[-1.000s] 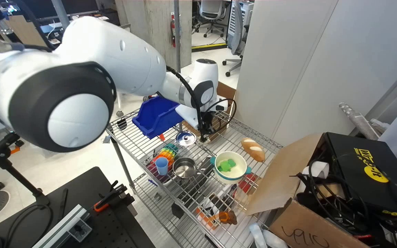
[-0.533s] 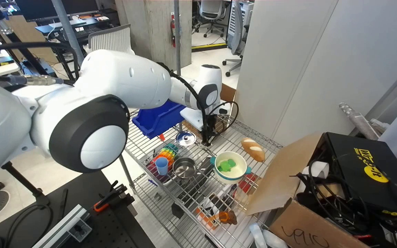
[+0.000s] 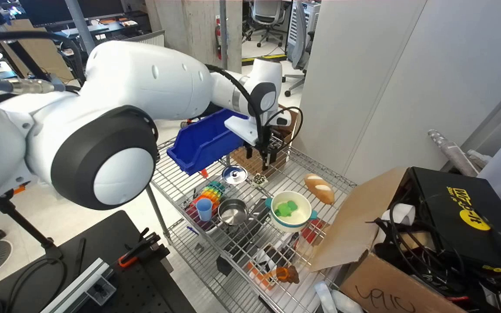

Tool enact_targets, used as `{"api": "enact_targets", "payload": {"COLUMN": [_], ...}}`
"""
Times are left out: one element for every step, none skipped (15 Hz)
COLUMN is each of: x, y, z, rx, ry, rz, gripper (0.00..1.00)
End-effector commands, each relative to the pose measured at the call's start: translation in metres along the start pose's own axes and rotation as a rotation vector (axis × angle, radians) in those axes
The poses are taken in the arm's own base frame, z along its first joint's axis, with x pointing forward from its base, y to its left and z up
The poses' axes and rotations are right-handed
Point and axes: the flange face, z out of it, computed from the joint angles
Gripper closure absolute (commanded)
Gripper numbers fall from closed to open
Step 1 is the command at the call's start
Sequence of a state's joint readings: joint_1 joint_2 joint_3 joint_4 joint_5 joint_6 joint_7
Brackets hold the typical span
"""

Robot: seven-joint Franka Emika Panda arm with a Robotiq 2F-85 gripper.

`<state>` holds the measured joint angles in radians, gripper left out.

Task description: Pick up the animal plush toy from the pot and put it on the wire

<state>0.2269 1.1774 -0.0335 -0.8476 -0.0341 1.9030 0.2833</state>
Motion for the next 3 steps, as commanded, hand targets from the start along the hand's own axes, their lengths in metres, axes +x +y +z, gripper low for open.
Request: {"api": "enact_targets", "payload": {"x": [0.0000,-0.0001,-0.0005], "y": [0.0005,0.0010,0.0014], "z": [-0.0045,-0.0056,-0.0043], "rx": [0.004,0.005,0.005], "ry": [0.001,0.001,-0.002], "rz": [-0.002,-0.003,-0.004], "gripper": [0.08,0.08,0.08]}}
